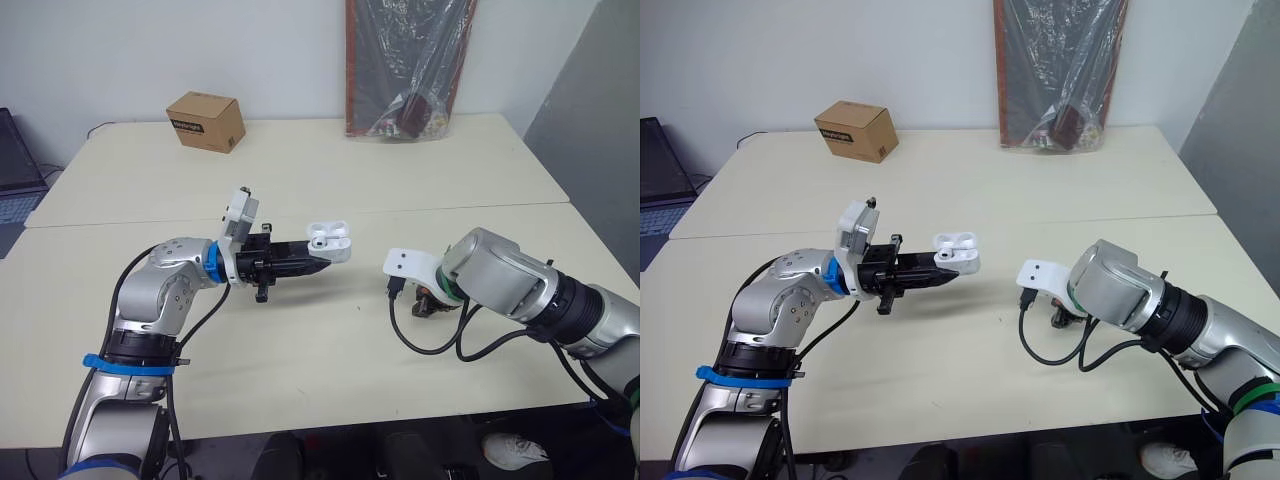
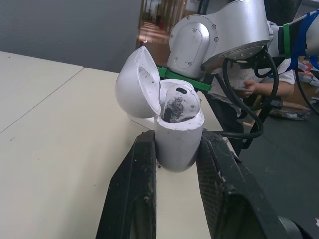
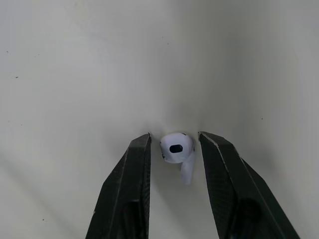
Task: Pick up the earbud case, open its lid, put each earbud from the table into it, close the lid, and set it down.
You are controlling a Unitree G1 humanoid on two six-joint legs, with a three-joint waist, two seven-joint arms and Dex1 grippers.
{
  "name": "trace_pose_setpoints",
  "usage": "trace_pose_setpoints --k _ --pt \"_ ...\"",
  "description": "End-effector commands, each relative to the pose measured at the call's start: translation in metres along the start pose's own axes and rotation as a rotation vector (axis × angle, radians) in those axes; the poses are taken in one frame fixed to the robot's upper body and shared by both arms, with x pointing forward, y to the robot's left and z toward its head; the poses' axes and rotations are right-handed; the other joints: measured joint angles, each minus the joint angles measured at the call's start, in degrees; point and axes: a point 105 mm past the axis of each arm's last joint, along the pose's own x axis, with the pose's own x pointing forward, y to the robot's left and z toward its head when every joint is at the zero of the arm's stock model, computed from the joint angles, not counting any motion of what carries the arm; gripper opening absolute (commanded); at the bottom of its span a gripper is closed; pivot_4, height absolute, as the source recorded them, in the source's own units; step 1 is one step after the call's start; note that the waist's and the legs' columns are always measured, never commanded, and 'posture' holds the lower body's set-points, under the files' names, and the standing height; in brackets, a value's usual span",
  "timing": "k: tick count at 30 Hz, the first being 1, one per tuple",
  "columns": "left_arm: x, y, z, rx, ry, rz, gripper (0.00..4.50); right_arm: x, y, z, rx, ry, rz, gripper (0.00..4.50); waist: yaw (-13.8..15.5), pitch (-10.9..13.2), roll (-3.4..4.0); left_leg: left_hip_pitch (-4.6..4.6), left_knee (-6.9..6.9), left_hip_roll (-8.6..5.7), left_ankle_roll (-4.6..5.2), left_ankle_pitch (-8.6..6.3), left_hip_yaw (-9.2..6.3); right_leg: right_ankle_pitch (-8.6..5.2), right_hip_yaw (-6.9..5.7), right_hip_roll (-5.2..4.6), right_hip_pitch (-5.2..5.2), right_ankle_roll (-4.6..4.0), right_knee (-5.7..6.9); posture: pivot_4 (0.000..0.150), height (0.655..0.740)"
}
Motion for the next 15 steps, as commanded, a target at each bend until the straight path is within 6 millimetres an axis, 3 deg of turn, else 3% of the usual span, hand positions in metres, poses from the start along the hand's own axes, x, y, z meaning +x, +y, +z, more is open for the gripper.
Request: trace_pose_setpoints --k 1,5,9,15 --pt "0.0028 -0.0029 0.0087 0.048 -0.006 -0.014 0.79 -0.0017 -0.0022 -0.0011 -0.01 0.009 -0.02 1.55 0.0 0.0 0.0 0.0 0.0 0.0 0.0 0.0 0.0 0.0 0.0 0.0 0.0 0.0 0.0 0.15 0.74" --pt "0.0032 -0.0029 0.0085 0.046 -0.007 -0.013 0.79 -0.0014 -0.0019 -0.0017 -0.014 0.012 -0.018 1.55 0.0 0.0 0.0 -0.01 -0.01 0.0 0.0 0.0 0.0 0.0 0.0 0.0 0.0 0.0 -0.02 0.15 0.74" --pt "0.0032 -0.003 0.0081 0.045 -0.008 -0.011 0.79 -0.0017 -0.0014 -0.0023 -0.016 0.015 -0.015 0.38 0.0 0.0 0.0 -0.01 -0.01 0.0 0.0 0.0 0.0 0.0 0.0 0.0 0.0 0.01 -0.03 0.15 0.74" --pt "0.0035 -0.004 0.0077 0.045 -0.009 -0.012 0.79 -0.0024 0.0005 -0.0034 -0.016 0.017 -0.008 0.36 0.0 0.0 0.0 -0.02 -0.01 0.0 0.0 0.0 0.0 -0.01 0.0 0.0 0.0 0.01 -0.03 0.15 0.74"
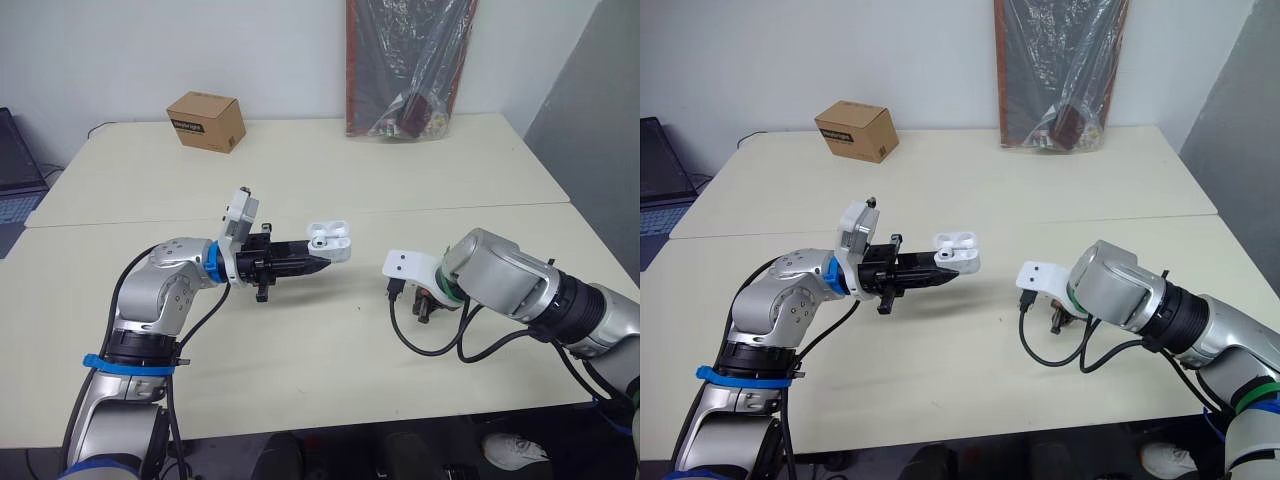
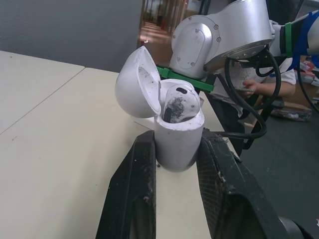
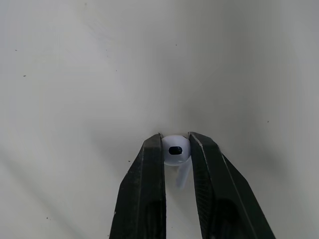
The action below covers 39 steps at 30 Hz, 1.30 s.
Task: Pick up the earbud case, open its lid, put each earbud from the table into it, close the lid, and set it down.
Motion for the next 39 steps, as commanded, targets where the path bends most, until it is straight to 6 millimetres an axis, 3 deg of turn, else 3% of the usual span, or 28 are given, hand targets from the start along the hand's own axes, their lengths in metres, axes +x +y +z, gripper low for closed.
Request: trace_pose_setpoints --k 1,9,14,16,20,23,27,39 --pt "0.003 -0.005 0.008 0.046 -0.009 -0.02 0.79 -0.002 -0.002 -0.003 -0.007 0.014 -0.019 0.36 0.0 0.0 0.0 0.0 0.0 0.0 0.0 0.0 0.0 0.0 0.0 0.0 0.0 0.0 0.0 0.15 0.74" --pt "0.003 -0.003 0.006 0.056 -0.011 -0.009 0.79 -0.009 0.002 -0.001 0.015 -0.022 -0.015 0.36 0.0 0.0 0.0 -0.05 -0.01 0.0 0.0 0.0 -0.01 0.0 -0.01 0.0 -0.03 0.0 -0.02 0.15 0.74" --pt "0.002 0.0 0.007 0.06 -0.036 0.021 0.79 -0.035 -0.003 0.001 0.115 -0.182 -0.075 0.36 0.3 0.0 0.0 -0.25 -0.01 -0.01 0.0 0.0 -0.04 0.0 -0.04 -0.01 -0.15 -0.01 -0.07 0.15 0.74" --pt "0.001 0.002 0.006 0.06 -0.036 0.03 0.79 -0.046 -0.001 0.009 0.178 -0.305 -0.085 0.36 0.4 0.0 -0.01 -0.26 -0.02 -0.01 0.0 0.0 -0.04 0.01 -0.04 -0.02 -0.16 -0.01 -0.08 0.15 0.74" --pt "0.001 0.01 0.001 0.047 -0.038 0.046 0.79 -0.078 0.009 0.037 0.321 -0.791 -0.129 0.36 0.5 0.0 -0.03 -0.21 -0.07 0.01 0.0 0.0 -0.11 0.0 -0.08 0.02 -0.15 -0.01 -0.02 0.15 0.74" --pt "-0.001 0.015 -0.002 0.051 -0.03 0.049 0.79 -0.094 0.005 0.04 0.418 -0.974 -0.223 0.36 0.6 0.0 0.0 -0.25 -0.08 0.01 0.0 0.0 -0.15 0.0 -0.13 0.04 -0.17 -0.02 0.04 0.15 0.74" --pt "-0.001 0.021 -0.001 0.059 -0.031 0.053 0.79 -0.113 0.011 0.051 0.412 -1.149 -0.265 0.36 0.6 0.0 0.0 -0.25 -0.01 -0.05 -0.02 0.01 -0.08 0.0 -0.08 -0.04 -0.14 -0.01 -0.02 0.15 0.74" --pt "0.01 0.027 0.001 0.082 -0.047 0.055 0.79 -0.131 0.006 0.09 0.426 -1.282 -0.267 0.36 0.2 0.0 0.01 -0.2 -0.07 -0.01 -0.01 0.01 -0.09 0.04 -0.07 0.01 -0.13 -0.09 0.01 0.15 0.74"
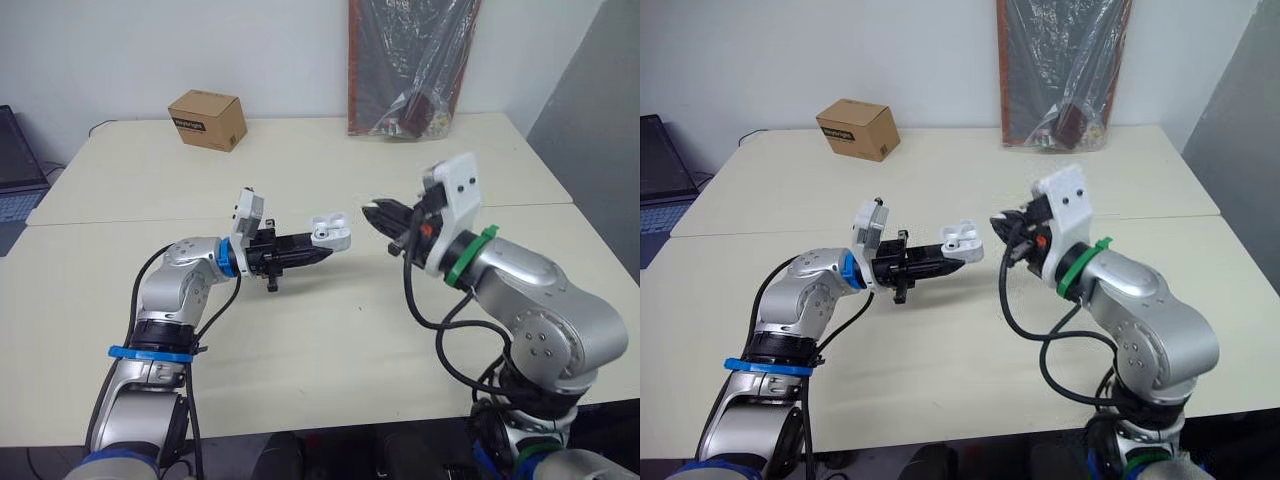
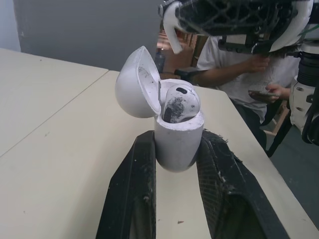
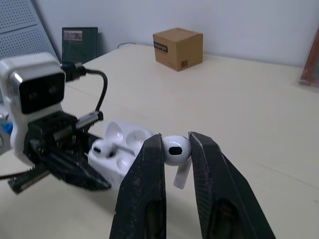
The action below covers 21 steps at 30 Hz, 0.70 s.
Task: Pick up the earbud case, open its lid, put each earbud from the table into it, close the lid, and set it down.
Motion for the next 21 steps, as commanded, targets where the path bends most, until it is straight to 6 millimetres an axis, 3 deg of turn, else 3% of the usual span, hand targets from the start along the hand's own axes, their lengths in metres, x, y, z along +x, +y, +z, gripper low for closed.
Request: trace_pose_setpoints --k 1,9,21 --pt "0.006 0.002 0.012 0.053 -0.013 -0.007 0.79 0.006 0.006 0.012 -0.017 -0.058 0.014 0.36 -0.1 0.0 0.0 -0.01 0.0 0.0 0.0 0.0 0.0 0.0 0.0 0.0 0.0 0.0 0.0 0.15 0.74" --pt "0.012 0.008 0.017 0.053 -0.042 0.01 0.79 0.019 0.015 0.013 0.002 -0.078 0.039 0.36 -0.2 0.0 0.0 -0.02 -0.01 0.0 0.0 0.0 -0.01 0.01 0.0 0.0 -0.01 -0.02 -0.01 0.15 0.74" --pt "0.014 0.013 0.024 0.043 -0.086 0.029 0.79 0.021 0.012 0.006 -0.004 -0.064 0.021 0.36 -0.2 0.0 0.0 -0.02 -0.01 0.0 0.0 0.0 -0.01 0.01 0.0 0.0 -0.01 -0.01 -0.01 0.15 0.74"
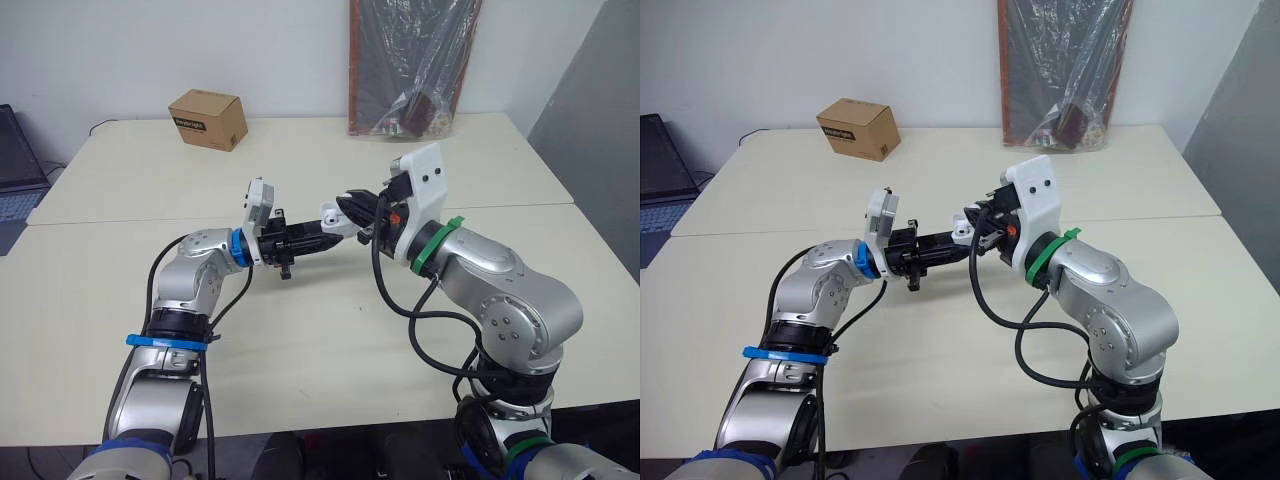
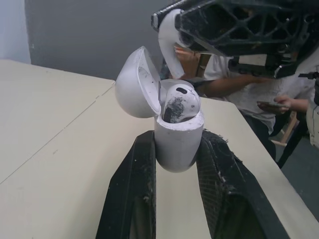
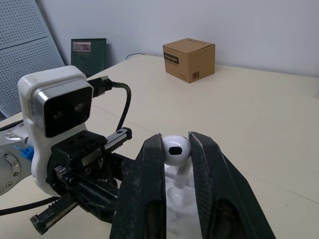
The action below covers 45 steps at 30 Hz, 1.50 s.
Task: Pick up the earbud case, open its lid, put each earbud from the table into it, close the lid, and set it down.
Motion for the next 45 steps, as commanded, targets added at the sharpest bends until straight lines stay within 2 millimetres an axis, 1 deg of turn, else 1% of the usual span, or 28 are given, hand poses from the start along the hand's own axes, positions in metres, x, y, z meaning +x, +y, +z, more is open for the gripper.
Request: trace_pose_setpoints --k 1,8,12,16,18,32,39,45 --pt "-0.002 0.002 0.017 0.046 -0.038 0.003 0.79 -0.002 0.002 0.005 -0.02 -0.035 0.006 0.36 0.0 0.0 0.0 0.0 0.0 0.0 0.0 0.0 0.0 0.0 0.0 0.0 0.0 0.0 0.0 0.15 0.74" --pt "-0.005 0.001 0.018 0.048 -0.037 0.005 0.79 -0.002 -0.002 0.002 -0.045 -0.028 -0.01 0.36 0.0 0.0 0.0 0.0 0.0 0.0 0.0 0.0 0.0 -0.02 0.0 0.0 0.0 0.03 0.0 0.15 0.74" --pt "-0.005 0.001 0.024 0.05 -0.053 0.003 0.79 0.0 -0.002 -0.002 -0.08 -0.011 -0.02 0.36 0.0 0.0 0.0 0.0 0.0 0.0 0.0 0.0 0.0 -0.02 0.0 0.0 0.0 0.03 -0.01 0.15 0.74" --pt "-0.002 -0.001 0.029 0.053 -0.067 -0.006 0.79 0.003 -0.004 -0.005 -0.207 0.008 -0.061 0.36 0.0 0.0 0.0 -0.01 -0.01 0.0 0.0 0.0 0.0 -0.02 0.0 0.0 0.0 0.04 -0.02 0.15 0.74" --pt "0.0 -0.002 0.032 0.056 -0.072 -0.011 0.79 0.004 -0.003 -0.006 -0.23 0.014 -0.068 0.36 0.0 0.0 0.0 0.0 -0.01 0.0 0.0 0.0 0.0 -0.04 0.0 0.0 0.0 0.07 -0.02 0.15 0.74" --pt "0.008 -0.007 0.043 0.086 -0.094 -0.028 0.79 0.004 -0.001 -0.006 -0.279 0.015 -0.076 0.36 0.0 0.0 0.0 -0.01 -0.01 0.0 0.0 0.0 0.0 -0.04 0.0 0.0 0.0 0.07 -0.03 0.15 0.74" --pt "0.012 -0.01 0.046 0.091 -0.099 -0.03 0.79 0.004 0.0 -0.006 -0.302 0.017 -0.075 0.36 0.0 0.0 0.0 -0.02 -0.01 0.0 0.0 0.0 0.0 -0.04 0.0 0.0 0.0 0.07 -0.04 0.15 0.74" --pt "0.013 -0.011 0.049 0.103 -0.1 -0.028 0.79 0.005 0.0 -0.009 -0.319 0.054 -0.072 0.36 0.0 0.0 0.0 -0.01 -0.01 0.0 0.0 0.0 0.0 -0.04 0.0 0.0 0.0 0.07 -0.04 0.15 0.74"
